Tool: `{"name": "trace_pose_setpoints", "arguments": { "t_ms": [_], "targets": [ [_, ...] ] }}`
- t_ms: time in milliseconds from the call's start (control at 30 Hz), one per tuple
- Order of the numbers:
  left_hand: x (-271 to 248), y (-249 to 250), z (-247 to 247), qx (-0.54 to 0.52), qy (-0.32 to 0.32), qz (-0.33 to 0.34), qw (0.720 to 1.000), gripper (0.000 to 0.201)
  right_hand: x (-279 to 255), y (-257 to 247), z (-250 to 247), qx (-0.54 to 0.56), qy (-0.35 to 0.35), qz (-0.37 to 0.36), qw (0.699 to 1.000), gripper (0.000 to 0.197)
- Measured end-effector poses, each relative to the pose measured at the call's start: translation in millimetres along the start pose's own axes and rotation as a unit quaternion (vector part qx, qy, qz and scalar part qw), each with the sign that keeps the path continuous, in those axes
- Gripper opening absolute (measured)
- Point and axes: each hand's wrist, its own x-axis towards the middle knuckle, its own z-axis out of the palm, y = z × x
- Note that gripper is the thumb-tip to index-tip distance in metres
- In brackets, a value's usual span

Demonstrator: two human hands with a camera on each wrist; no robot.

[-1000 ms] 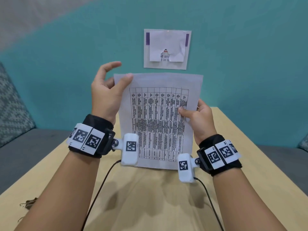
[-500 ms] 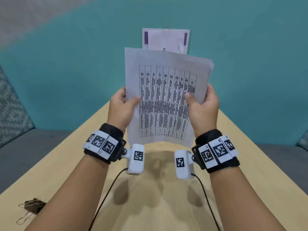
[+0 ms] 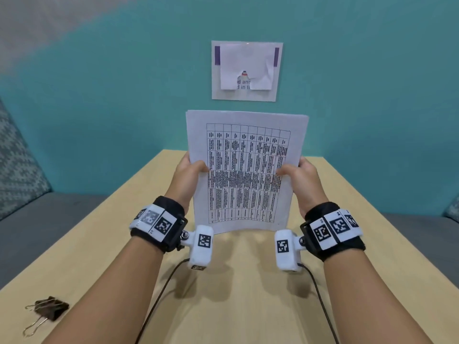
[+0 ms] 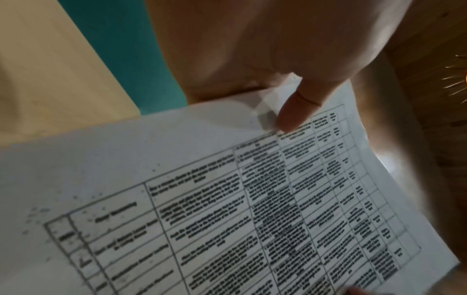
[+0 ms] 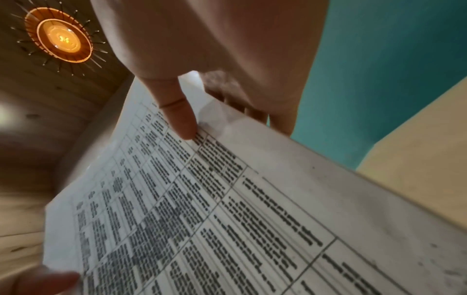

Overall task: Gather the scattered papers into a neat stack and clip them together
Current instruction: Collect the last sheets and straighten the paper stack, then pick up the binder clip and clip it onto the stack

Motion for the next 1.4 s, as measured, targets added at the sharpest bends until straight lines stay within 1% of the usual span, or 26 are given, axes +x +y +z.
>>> {"name": "trace_pose_setpoints", "arguments": {
  "t_ms": [100, 200, 267, 333, 467, 567, 633, 767, 833, 900, 1033, 1100, 1167, 1267, 1400],
  "targets": [
    [-1, 0, 7, 0.015, -0.012, 0.004, 1.000, 0.037, -3, -3, 7, -0.010, 0.005, -0.018, 1.000, 0.031],
    [0, 8, 8, 0.015, 0.007, 0.036, 0.999, 0.034, -4, -12, 9, 0.006, 0.027, -0.049, 0.998, 0.033],
    [2, 13, 4, 0.003, 0.013, 0.050, 0.999, 0.034, -4, -18, 7, 0.021, 0.036, -0.061, 0.997, 0.030],
    [3, 14, 1, -0.010, 0.017, 0.046, 0.999, 0.032, -5, -19, 5, 0.028, 0.027, -0.054, 0.998, 0.029],
    [2, 5, -2, -0.021, 0.013, 0.026, 0.999, 0.021, -4, -9, 3, 0.036, -0.006, -0.005, 0.999, 0.027],
    [1, 3, 3, -0.001, 0.011, 0.025, 1.000, 0.030, -3, -3, 3, 0.043, -0.002, -0.003, 0.999, 0.031],
    [0, 7, 7, 0.006, 0.013, 0.039, 0.999, 0.030, -3, -6, 6, 0.030, 0.009, -0.023, 0.999, 0.036],
    [-1, 20, 14, 0.016, 0.037, 0.101, 0.994, 0.032, -5, -20, 12, 0.025, 0.027, -0.089, 0.995, 0.039],
    [0, 23, 15, 0.011, 0.043, 0.108, 0.993, 0.033, -6, -23, 13, 0.032, 0.031, -0.100, 0.994, 0.039],
    [2, 16, 13, 0.012, 0.042, 0.083, 0.996, 0.033, -4, -18, 12, 0.027, 0.035, -0.077, 0.996, 0.037],
    [5, -12, 4, 0.028, 0.017, -0.012, 0.999, 0.037, -4, 7, 9, 0.008, 0.017, 0.021, 1.000, 0.036],
    [6, -18, 4, 0.032, 0.005, -0.021, 0.999, 0.036, -3, 13, 8, 0.008, 0.003, 0.043, 0.999, 0.030],
    [6, -15, 5, 0.034, 0.004, -0.011, 0.999, 0.034, -3, 10, 9, 0.003, -0.002, 0.035, 0.999, 0.028],
    [9, -11, 5, 0.016, 0.018, 0.006, 1.000, 0.037, -3, 2, 10, 0.005, 0.003, 0.007, 1.000, 0.029],
    [10, -17, 2, 0.016, 0.018, -0.007, 1.000, 0.041, -1, 6, 9, 0.005, 0.003, 0.010, 1.000, 0.027]
  ]
}}
